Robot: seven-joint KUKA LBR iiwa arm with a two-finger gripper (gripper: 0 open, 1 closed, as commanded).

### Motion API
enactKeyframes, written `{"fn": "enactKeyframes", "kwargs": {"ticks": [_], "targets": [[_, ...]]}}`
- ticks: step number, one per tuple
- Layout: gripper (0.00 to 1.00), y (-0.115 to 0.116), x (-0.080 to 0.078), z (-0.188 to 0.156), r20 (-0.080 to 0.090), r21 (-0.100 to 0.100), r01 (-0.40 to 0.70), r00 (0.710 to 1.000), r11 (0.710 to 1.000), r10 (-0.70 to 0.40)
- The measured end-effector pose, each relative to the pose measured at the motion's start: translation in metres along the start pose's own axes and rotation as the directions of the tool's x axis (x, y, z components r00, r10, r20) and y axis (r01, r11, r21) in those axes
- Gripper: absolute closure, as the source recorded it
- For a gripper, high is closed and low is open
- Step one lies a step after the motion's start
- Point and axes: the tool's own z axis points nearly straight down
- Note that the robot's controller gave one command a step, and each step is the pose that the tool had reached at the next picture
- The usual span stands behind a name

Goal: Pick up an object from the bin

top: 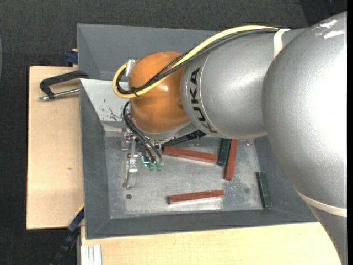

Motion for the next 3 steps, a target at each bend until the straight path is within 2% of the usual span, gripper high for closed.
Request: {"fn": "enactKeyframes", "kwargs": {"ticks": [1, 2, 3], "targets": [[0.00, -0.001, -0.001, -0.001, 0.001, 0.000, -0.002, 1.000, 1.000, 0.002], [0.00, -0.070, -0.062, 0.074, 0.010, -0.003, -0.073, 0.997, 0.997, 0.073], [0.00, -0.118, -0.034, 0.008, 0.000, 0.000, -0.227, 0.974, 0.974, 0.227]]}}
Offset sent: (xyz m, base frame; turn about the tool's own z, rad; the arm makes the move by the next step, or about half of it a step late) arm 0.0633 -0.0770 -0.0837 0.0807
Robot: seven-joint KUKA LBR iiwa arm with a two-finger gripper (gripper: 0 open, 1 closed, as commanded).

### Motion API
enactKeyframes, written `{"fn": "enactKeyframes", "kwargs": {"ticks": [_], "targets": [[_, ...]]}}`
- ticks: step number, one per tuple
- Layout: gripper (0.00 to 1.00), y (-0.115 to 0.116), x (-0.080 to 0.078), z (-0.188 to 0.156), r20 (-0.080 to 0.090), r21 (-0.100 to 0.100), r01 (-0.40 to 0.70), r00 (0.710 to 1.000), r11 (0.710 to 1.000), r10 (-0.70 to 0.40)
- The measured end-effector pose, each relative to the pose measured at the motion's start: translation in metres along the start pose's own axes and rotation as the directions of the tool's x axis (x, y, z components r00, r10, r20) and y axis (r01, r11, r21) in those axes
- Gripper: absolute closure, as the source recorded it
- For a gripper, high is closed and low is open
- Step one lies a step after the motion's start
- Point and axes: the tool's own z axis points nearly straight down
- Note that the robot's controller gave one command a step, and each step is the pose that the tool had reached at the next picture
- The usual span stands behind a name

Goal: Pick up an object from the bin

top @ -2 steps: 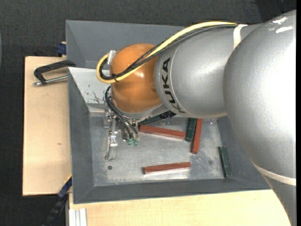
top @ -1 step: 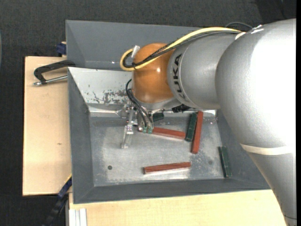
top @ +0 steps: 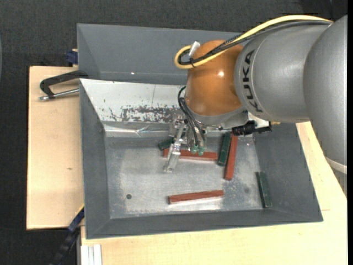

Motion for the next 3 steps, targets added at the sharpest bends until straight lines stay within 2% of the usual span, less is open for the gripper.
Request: {"fn": "enactKeyframes", "kwargs": {"ticks": [1, 2, 3], "targets": [[0.00, -0.006, -0.009, 0.006, 0.006, -0.002, 0.039, 0.999, 0.999, -0.039], [0.00, -0.030, -0.035, 0.051, 0.001, -0.001, -0.066, 0.998, 0.998, 0.066], [1.00, -0.100, -0.045, 0.073, 0.004, 0.000, 0.118, 0.993, 0.993, -0.118]]}}
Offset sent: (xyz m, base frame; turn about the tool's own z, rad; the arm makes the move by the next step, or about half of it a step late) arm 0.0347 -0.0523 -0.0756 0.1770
